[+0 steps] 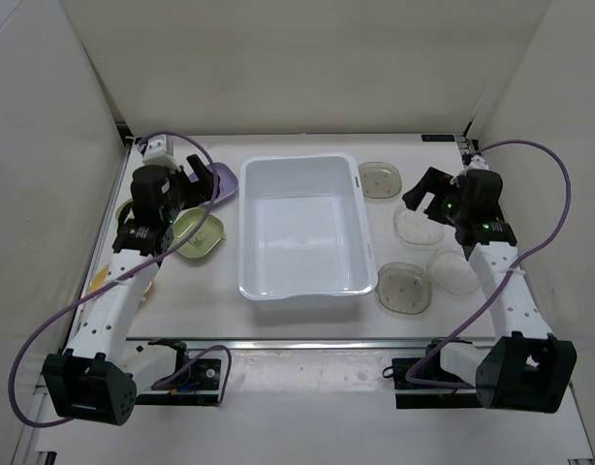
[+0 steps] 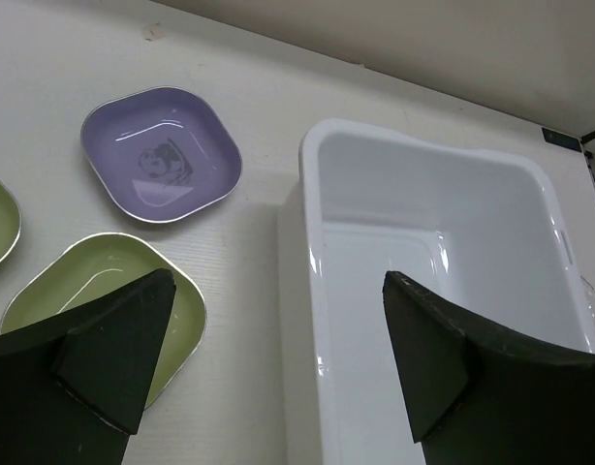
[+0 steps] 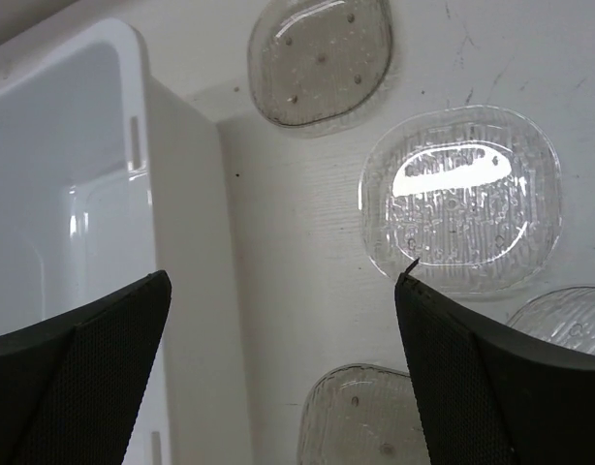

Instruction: Place the plates into the plastic bin on the countertop

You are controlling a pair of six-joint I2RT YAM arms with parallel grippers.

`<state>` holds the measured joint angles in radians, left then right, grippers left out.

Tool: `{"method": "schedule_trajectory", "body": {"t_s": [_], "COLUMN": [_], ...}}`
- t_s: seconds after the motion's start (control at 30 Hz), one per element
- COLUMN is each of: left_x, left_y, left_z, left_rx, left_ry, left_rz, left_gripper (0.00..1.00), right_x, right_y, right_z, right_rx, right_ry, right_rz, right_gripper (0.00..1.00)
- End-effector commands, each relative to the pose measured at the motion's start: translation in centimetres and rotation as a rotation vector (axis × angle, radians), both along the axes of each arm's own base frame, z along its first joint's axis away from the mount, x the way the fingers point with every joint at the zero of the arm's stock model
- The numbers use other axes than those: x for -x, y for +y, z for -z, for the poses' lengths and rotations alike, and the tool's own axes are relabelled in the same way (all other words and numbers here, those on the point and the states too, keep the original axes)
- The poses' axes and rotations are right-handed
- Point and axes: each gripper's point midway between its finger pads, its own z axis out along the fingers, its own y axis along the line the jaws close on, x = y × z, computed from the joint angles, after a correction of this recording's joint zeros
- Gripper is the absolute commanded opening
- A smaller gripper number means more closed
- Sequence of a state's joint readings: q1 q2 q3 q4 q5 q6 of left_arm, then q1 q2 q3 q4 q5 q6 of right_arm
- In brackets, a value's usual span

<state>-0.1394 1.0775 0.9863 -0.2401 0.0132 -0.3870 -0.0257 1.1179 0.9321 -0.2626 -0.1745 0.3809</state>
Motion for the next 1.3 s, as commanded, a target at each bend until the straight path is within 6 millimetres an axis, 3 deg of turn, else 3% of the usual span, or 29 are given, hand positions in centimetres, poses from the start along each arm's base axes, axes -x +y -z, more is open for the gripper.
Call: {"method": "schedule_trajectory", "body": {"t_s": [0.0, 0.03, 0.07, 0.1, 0.17, 0.2, 0.37, 0.4, 0.47, 0.5, 0.63, 0.9, 1.13, 1.23, 1.27], "left_x": [-0.8, -0.8, -0.6, -0.6, -0.1, 0.2, 1.4, 1.6, 1.8, 1.9, 2.3, 2.4, 2.2, 2.4, 2.5], "left_y": [0.6, 0.4, 0.3, 0.3, -0.6, -0.6, -0.7, -0.9, -0.7, -0.6, -0.6, -0.5, -0.3, -0.1, -0.1], "left_z": [-2.0, -1.7, -1.5, -1.7, -1.7, -2.2, -1.2, -1.1, -0.3, -0.1, 0.9, 1.9, 2.5, 2.6, 2.3], "left_rx": [0.006, 0.000, 0.002, 0.007, 0.018, 0.013, 0.036, 0.040, 0.036, 0.034, 0.034, 0.046, 0.044, 0.040, 0.040], "left_ry": [-0.019, -0.008, -0.001, -0.008, -0.008, -0.024, -0.019, -0.020, 0.001, 0.012, 0.050, 0.082, 0.118, 0.121, 0.115], "left_rz": [-0.045, -0.029, -0.022, -0.021, 0.029, 0.038, 0.044, 0.051, 0.046, 0.040, 0.041, 0.029, 0.011, 0.002, 0.000], "left_gripper": [0.99, 0.99, 0.99, 0.99, 0.99, 0.99, 0.99, 0.99, 0.99, 0.99, 0.99, 0.99, 0.99, 0.99, 0.99], "right_x": [-2.4, -3.1, -4.1, -5.2, -7.2, -8.3, -13.6, -15.1, -16.3, -17.7, -20.0, -21.5, -22.2, -22.4, -22.3], "right_y": [-1.6, -2.0, -2.4, -2.6, -2.9, -3.1, -2.7, -2.7, -2.6, -2.3, -1.9, -0.9, -0.3, 0.3, 0.4], "right_z": [0.0, 0.6, -0.2, 1.7, 1.5, 3.3, 5.1, 6.2, 7.9, 8.7, 11.3, 15.1, 17.5, 18.4, 19.0], "right_rx": [0.051, 0.065, 0.078, 0.102, 0.121, 0.135, 0.173, 0.182, 0.178, 0.178, 0.150, 0.087, 0.038, 0.009, -0.002], "right_ry": [-0.002, 0.017, 0.005, 0.057, 0.056, 0.095, 0.071, 0.087, 0.121, 0.125, 0.168, 0.207, 0.238, 0.248, 0.263], "right_rz": [0.064, 0.082, 0.095, 0.083, 0.081, 0.077, 0.000, -0.017, -0.034, -0.066, -0.091, -0.115, -0.119, -0.138, -0.135], "right_gripper": [0.99, 0.99, 0.99, 0.99, 0.94, 0.92, 0.85, 0.84, 0.83, 0.77, 0.68, 0.68, 0.61, 0.56, 0.47]}}
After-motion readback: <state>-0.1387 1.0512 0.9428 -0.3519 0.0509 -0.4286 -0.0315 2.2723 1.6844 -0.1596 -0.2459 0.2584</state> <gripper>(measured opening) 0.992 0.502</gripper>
